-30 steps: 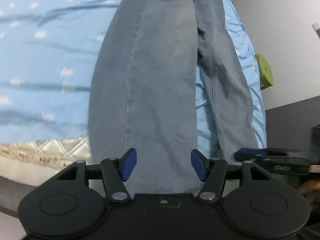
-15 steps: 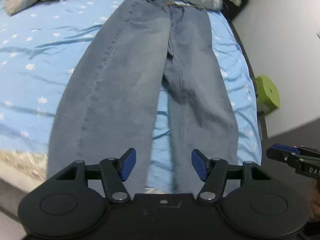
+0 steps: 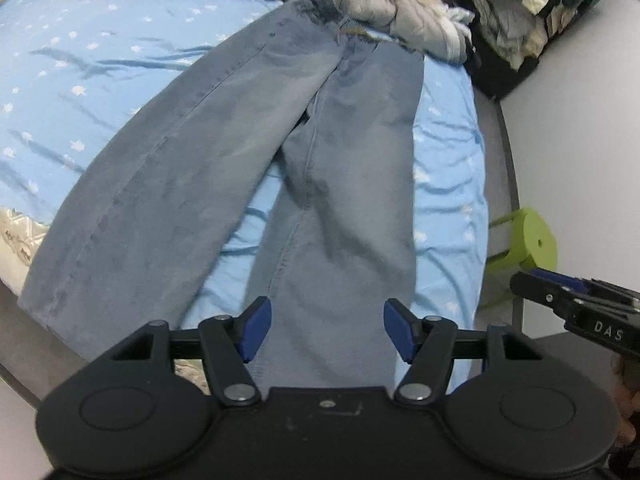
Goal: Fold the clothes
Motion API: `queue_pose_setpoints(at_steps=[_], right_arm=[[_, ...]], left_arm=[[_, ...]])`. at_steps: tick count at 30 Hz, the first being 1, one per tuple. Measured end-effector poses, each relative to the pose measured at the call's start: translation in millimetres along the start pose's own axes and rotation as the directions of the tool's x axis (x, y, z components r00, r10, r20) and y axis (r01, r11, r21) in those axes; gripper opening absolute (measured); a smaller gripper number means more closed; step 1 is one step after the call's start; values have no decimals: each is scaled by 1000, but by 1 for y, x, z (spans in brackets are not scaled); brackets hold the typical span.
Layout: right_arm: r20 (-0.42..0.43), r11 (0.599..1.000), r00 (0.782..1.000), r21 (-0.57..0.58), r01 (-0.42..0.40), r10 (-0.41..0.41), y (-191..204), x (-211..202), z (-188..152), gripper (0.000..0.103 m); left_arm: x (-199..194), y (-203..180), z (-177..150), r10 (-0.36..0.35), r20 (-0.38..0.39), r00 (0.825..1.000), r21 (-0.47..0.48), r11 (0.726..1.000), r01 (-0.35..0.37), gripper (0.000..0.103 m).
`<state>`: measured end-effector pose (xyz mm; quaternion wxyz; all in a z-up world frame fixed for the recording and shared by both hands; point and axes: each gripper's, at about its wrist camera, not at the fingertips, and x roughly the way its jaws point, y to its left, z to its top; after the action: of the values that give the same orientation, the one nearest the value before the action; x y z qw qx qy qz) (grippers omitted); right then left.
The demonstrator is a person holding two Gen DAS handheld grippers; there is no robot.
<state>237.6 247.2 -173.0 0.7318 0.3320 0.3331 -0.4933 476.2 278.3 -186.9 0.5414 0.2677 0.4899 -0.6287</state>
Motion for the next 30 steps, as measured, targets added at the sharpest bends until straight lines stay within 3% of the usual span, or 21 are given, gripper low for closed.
queue_pose_setpoints(at_steps=[7, 14, 23, 30], right_arm=[[2, 991, 996, -100, -88, 89, -24, -8, -5, 40], [-14, 961, 985, -218, -170, 171, -62, -21, -6, 40], [-30, 954, 986, -251, -164, 162, -102, -40, 7, 40], [-30, 931, 976, -296, -213, 214, -144, -38, 26, 40]], left_arm=[[-12, -28, -25, 99, 67, 993, -69, 993, -94, 61], [-16, -69, -54, 197, 103, 975, -221, 960, -171, 61], [-11, -112, -76, 144, 132, 981, -321, 942, -95, 63], [-1, -145, -90, 179, 143, 973, -454, 886, -96, 64]])
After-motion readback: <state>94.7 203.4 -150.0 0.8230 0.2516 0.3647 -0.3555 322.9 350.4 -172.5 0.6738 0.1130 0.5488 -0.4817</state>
